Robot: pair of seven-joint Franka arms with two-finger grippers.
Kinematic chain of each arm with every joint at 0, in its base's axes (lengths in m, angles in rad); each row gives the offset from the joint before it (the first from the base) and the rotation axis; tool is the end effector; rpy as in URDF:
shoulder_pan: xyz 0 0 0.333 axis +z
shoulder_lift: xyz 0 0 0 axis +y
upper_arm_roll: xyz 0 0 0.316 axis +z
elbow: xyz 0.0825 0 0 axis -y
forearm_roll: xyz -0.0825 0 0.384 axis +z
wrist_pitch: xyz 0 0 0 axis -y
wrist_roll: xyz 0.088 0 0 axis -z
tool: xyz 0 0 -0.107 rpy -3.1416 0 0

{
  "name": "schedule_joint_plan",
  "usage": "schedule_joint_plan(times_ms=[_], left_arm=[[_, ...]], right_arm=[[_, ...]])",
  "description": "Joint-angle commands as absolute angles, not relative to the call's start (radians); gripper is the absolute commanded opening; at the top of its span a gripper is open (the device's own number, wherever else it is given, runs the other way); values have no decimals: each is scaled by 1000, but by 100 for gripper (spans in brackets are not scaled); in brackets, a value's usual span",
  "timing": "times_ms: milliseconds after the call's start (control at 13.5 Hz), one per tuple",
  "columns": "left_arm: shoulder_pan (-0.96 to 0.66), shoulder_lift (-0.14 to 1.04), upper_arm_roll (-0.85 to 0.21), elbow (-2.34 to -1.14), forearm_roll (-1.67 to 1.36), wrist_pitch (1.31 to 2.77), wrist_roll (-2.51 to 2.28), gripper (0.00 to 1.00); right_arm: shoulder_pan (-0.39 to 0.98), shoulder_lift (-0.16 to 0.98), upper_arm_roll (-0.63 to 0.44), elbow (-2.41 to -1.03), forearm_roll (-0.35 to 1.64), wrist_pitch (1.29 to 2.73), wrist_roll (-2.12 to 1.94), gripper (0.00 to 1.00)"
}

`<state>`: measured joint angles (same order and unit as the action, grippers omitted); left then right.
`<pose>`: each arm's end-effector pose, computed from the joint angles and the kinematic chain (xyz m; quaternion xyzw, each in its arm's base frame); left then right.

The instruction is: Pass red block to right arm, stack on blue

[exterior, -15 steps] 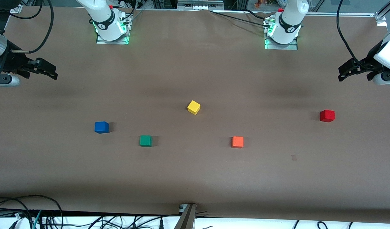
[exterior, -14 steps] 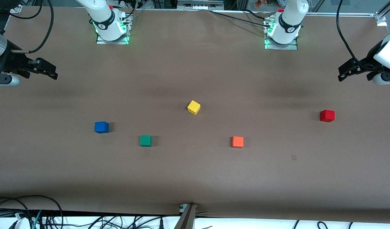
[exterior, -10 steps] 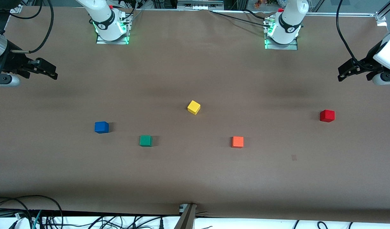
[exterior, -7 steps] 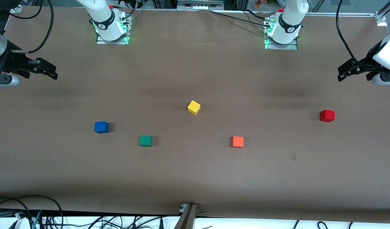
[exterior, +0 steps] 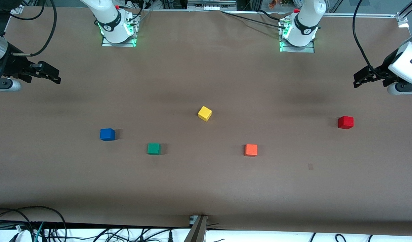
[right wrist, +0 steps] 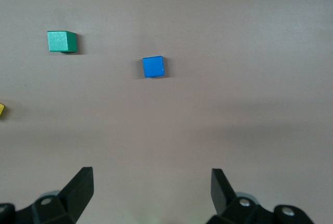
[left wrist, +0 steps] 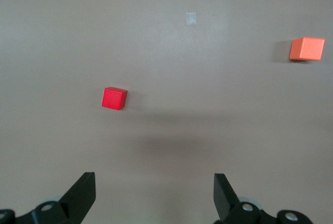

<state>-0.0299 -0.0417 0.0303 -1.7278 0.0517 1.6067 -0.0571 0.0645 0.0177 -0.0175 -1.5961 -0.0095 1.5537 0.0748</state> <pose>0.5395 0.0059 0.5764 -0.9985 -0.0267 0.0390 0.0263 0.5561 0.0252 0.6013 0.9994 -0.0138 -0.0297 0.0067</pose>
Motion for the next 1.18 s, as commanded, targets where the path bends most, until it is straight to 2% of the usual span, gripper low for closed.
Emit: schedule_joint_plan(times_ms=[0,443,812,960,1108], left_arm=[[-34,-35,34,-1717,31,1559,-58,100],[11,56,43,-1697,49,1565,101,100],[84,167,44,-1718,92,1672,216,100],[113,213,44,-1753,92,1773,316,100],[146,230,43,-1860,92,1965,369,100]], right_arm=[[54,25,-9,-1577,-8,1551,78,100],[54,35,-9,-1577,-6,1575,78,100],[58,37,-6,-1577,-6,1577,80,100],[60,37,-5,-1577,-6,1577,78,100],[60,37,-3,-1577,-6,1577,80,100]])
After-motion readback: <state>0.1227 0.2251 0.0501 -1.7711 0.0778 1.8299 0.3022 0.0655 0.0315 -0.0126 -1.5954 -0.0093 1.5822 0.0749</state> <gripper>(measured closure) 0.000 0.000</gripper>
